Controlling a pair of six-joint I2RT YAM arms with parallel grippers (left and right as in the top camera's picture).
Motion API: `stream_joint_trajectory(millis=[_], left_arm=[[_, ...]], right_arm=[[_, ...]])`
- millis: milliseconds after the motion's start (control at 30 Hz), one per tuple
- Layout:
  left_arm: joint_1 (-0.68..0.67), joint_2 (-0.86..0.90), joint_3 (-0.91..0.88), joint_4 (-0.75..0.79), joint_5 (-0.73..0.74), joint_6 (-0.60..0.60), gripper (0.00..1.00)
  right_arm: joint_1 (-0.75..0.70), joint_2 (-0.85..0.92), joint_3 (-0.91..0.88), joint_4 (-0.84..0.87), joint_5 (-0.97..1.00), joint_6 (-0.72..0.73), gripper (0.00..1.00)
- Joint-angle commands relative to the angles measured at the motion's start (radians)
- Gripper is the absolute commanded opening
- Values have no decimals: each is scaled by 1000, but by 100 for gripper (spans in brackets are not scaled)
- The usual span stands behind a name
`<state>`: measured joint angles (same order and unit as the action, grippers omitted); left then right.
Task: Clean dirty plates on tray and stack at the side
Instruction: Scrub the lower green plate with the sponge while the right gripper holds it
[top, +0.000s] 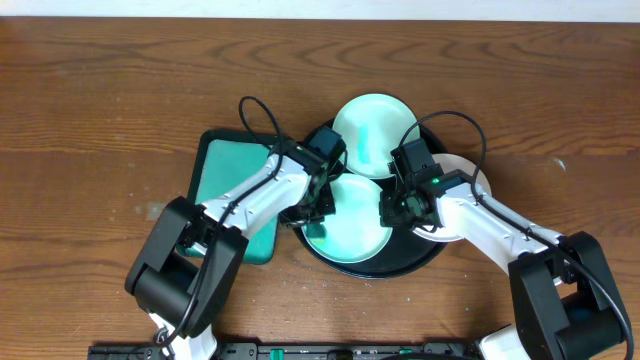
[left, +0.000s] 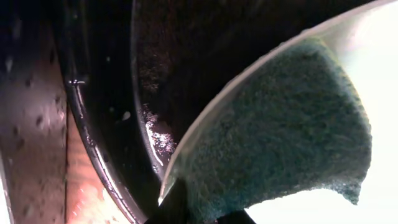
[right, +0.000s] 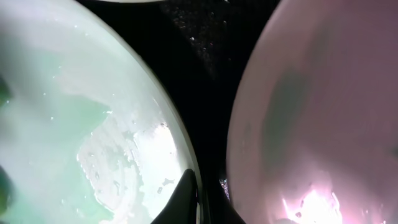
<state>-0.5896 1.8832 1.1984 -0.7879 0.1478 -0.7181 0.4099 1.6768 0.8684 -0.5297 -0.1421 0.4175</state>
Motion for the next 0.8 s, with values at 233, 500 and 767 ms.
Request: stream_joint_trajectory(millis=[233, 500, 767], left_arm=[[-53, 127, -5, 348, 481, 84, 7], [-115, 163, -5, 332, 627, 77, 7], [-45, 143, 7, 77, 257, 21, 7]], right_arm=[[-10, 34, -12, 2, 122, 13, 1], [-10, 34, -12, -2, 122, 13, 1], [-10, 34, -12, -3, 122, 12, 1]])
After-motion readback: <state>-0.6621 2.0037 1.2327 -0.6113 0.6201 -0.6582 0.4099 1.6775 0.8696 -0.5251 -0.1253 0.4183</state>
